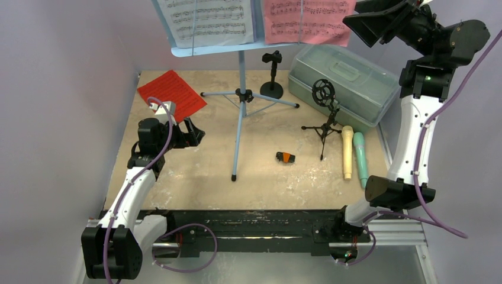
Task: Pack up the instrument practice props
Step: Pick up the sheet music from the music stand.
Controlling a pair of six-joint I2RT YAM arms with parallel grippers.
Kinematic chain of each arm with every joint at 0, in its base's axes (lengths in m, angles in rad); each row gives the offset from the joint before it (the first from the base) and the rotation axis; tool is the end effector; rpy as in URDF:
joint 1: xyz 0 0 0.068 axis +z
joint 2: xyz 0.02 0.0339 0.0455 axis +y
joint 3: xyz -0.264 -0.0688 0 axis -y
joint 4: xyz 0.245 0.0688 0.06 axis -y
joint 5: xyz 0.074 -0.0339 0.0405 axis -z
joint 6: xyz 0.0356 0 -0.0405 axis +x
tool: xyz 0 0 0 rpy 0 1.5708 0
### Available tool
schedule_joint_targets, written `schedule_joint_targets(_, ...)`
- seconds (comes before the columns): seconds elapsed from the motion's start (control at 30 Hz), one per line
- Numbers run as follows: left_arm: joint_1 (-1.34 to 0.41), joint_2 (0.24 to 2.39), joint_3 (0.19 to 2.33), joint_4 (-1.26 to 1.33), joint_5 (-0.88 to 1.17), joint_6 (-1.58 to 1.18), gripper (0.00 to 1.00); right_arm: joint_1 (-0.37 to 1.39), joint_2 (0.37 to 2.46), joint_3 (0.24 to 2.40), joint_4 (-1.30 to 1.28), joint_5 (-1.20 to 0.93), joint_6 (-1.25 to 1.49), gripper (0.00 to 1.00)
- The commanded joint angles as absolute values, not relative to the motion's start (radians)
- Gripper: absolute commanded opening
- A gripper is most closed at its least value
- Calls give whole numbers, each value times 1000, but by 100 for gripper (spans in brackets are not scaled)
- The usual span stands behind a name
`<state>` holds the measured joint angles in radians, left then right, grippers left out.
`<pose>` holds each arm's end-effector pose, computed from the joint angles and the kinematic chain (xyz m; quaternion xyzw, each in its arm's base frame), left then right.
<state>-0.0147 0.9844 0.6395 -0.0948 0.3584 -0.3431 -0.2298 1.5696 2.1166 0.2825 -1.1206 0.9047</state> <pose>0.2217 -0.0157 0.2613 -0.0416 0.8352 -0.2419 0.4921 0.2587 -0.0276 0.6222 -0.2529 0.5249 0.4431 0.6813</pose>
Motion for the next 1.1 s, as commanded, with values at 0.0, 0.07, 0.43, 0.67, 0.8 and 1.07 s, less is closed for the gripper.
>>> schedule_joint_targets(0.0, -18, 974, 653, -78, 356, -319, 98, -227, 1552, 2133, 266, -1123, 863, 71)
schedule_joint_targets(0.07, -17, 976, 653, -78, 356, -319, 98, -227, 1554, 2152, 225, -1120, 817, 67)
schedule_joint_targets(0.43, -17, 980, 654, -77, 356, -321, 98, -227, 1565, 2226, 111, -1167, 614, 86)
schedule_joint_targets(0.67, -17, 983, 654, -78, 357, -321, 98, -229, 1607, 2193, 383, -1238, 777, 92)
schedule_joint_targets(0.8, -17, 987, 654, -77, 356, -319, 98, -229, 1654, 2312, 280, -1185, 639, 99)
schedule_joint_targets(1.07, -18, 999, 655, -81, 347, -316, 98, -229, 1747, 2487, 196, -1114, 382, 99)
